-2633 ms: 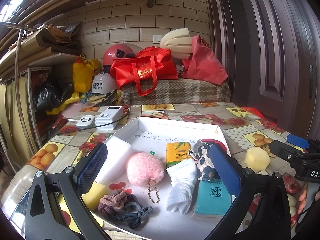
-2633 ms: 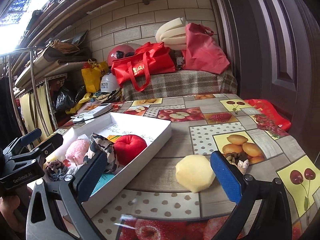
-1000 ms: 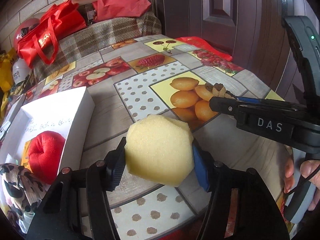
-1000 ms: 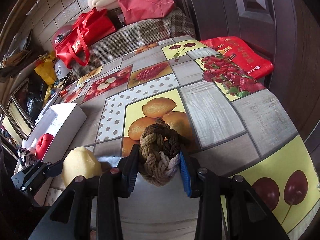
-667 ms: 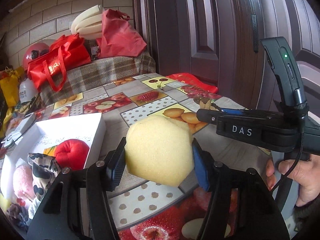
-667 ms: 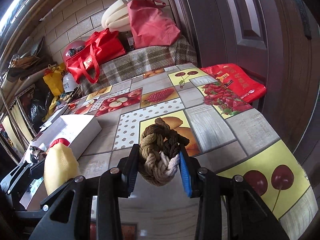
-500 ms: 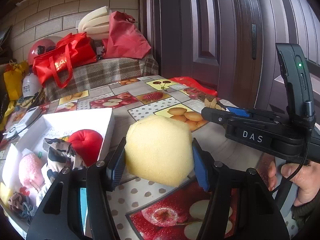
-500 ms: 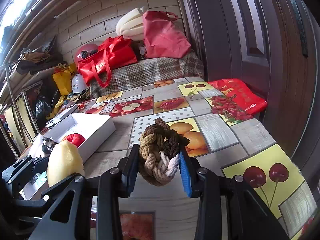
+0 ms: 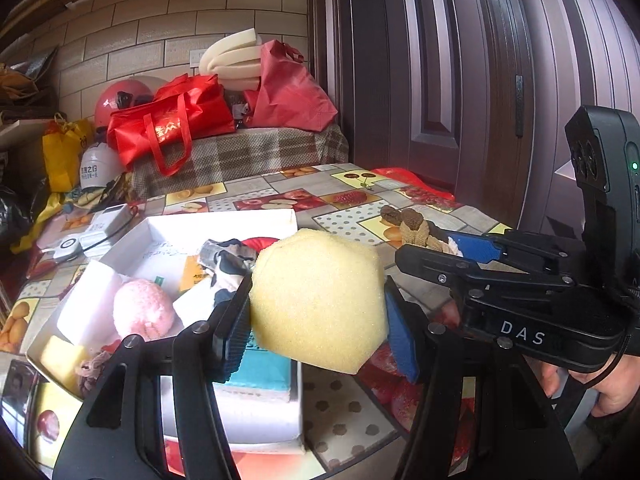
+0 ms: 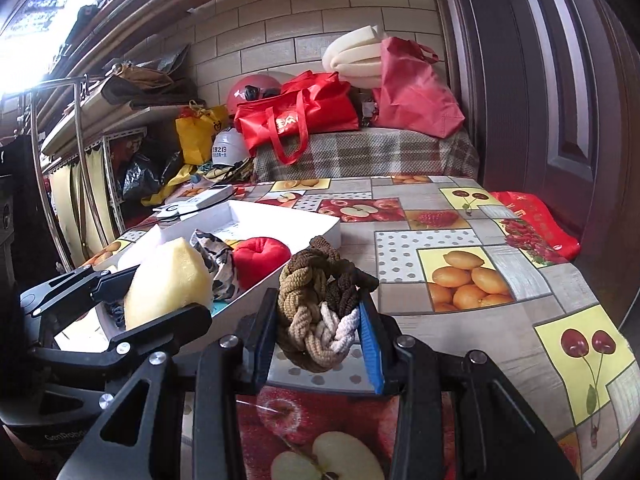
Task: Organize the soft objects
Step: 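Carry the beige rope knot and yellow sponge over the white tray, then lower beige knot and yellow sponge into the tray and open both grippers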
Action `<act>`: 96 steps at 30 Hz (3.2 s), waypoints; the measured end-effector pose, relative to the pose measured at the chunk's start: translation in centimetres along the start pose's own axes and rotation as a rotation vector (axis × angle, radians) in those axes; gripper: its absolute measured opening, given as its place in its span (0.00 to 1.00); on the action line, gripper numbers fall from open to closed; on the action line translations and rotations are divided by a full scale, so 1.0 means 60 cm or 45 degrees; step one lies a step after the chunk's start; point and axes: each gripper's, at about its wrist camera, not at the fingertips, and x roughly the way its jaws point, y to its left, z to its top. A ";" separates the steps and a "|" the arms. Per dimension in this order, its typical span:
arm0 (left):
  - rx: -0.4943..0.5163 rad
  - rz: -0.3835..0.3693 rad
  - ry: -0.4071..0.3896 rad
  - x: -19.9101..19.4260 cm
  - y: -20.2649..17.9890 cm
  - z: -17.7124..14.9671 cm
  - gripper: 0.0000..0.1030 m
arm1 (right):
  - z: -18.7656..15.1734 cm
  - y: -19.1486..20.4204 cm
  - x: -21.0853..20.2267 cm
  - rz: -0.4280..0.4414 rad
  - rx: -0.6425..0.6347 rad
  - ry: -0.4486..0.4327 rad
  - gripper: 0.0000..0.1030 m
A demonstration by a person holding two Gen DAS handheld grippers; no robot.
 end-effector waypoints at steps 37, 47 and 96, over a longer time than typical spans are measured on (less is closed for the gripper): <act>-0.298 0.356 0.048 -0.036 0.224 -0.039 0.58 | 0.012 0.142 0.067 0.194 -0.237 0.070 0.36; -0.297 0.335 0.079 0.011 0.236 -0.020 0.58 | 0.020 0.149 0.120 0.272 -0.193 0.210 0.36; -0.274 0.548 -0.072 0.001 0.210 -0.008 1.00 | 0.047 0.135 0.115 0.022 -0.108 -0.051 1.00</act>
